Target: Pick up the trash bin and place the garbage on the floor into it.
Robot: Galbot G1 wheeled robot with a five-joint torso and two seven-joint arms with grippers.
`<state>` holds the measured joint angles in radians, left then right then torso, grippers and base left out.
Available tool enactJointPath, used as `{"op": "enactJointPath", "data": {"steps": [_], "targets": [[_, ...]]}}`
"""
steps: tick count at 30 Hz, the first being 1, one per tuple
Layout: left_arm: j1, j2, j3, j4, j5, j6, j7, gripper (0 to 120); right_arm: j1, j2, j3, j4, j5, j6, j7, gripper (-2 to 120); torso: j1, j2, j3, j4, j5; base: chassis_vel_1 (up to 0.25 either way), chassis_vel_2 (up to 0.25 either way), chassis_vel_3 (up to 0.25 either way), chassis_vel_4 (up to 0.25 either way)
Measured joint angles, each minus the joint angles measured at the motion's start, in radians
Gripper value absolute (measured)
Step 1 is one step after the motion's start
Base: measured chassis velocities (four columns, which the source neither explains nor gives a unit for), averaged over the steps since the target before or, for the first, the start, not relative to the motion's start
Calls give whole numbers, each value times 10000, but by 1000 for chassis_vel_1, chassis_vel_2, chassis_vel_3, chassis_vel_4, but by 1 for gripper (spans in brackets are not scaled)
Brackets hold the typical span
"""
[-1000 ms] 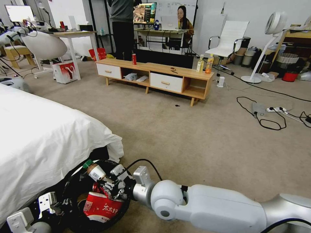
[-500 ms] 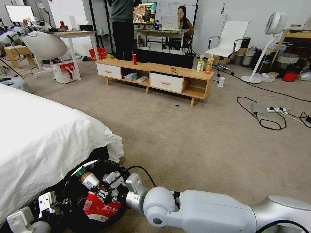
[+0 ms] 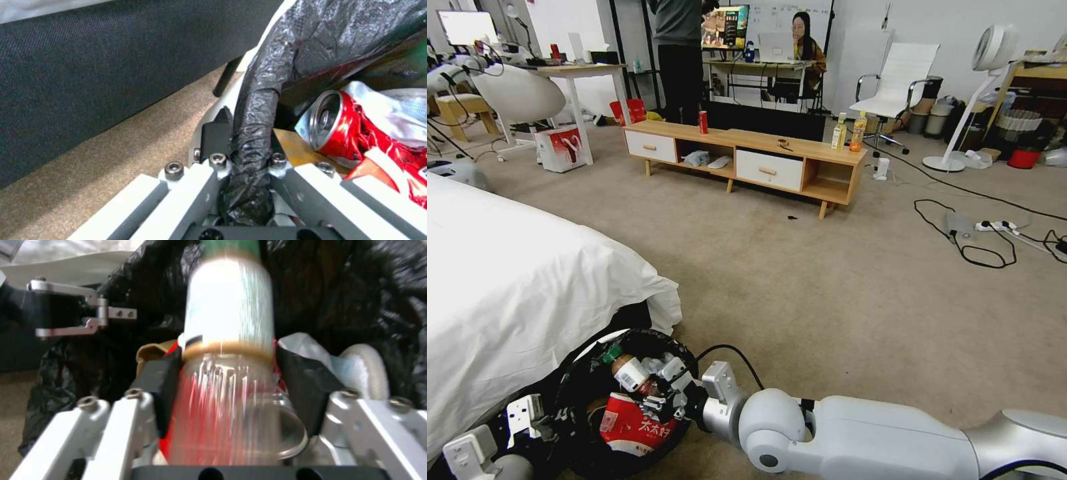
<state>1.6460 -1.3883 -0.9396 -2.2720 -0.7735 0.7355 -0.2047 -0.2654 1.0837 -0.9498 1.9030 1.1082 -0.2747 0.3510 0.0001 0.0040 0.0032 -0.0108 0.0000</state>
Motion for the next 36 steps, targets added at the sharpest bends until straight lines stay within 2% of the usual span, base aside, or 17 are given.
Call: {"op": "enactJointPath", "data": {"steps": [3, 5, 7, 8, 10, 12, 23, 36], "targets": [[11, -20, 0, -16, 3, 0, 0, 1, -2, -55, 15, 34, -12, -3, 12, 64, 0, 0, 0, 0, 0, 0, 0, 0, 0], [52, -43, 2, -56, 17, 0, -1, 1, -2, -111, 90, 90, -30, -7, 15, 77, 0, 0, 0, 0, 0, 0, 0, 0, 0], [68, -47, 1, -70, 20, -1, -1, 1, -1, -132, 120, 125, -31, -15, 16, 80, 0, 0, 0, 1, 0, 0, 0, 0, 0], [103, -63, -2, -117, 29, 0, -1, 1, -1, -201, 158, 225, -32, -23, 24, 87, 0, 0, 0, 1, 0, 0, 0, 0, 0], [116, -75, -2, -136, 33, -1, -1, 1, -4, -232, 177, 263, -32, -26, 30, 90, 0, 0, -1, 0, 0, 0, 0, 0, 0], [148, -119, 5, -175, 61, 0, -2, 1, -18, -281, 345, 369, -33, -32, 67, 99, 0, 0, 0, 0, 0, 0, 0, 0, 0], [226, -211, 23, -196, 172, -1, 52, 1, -45, -326, 736, 518, -170, 0, 93, 100, 0, 0, 0, 1, 0, 0, 0, 0, 0], [227, -229, 27, -149, 203, 0, 70, 1, -63, -362, 2035, 902, -393, 337, -13, 100, 0, 0, 0, 0, 0, 0, 0, 0, 0]]}}
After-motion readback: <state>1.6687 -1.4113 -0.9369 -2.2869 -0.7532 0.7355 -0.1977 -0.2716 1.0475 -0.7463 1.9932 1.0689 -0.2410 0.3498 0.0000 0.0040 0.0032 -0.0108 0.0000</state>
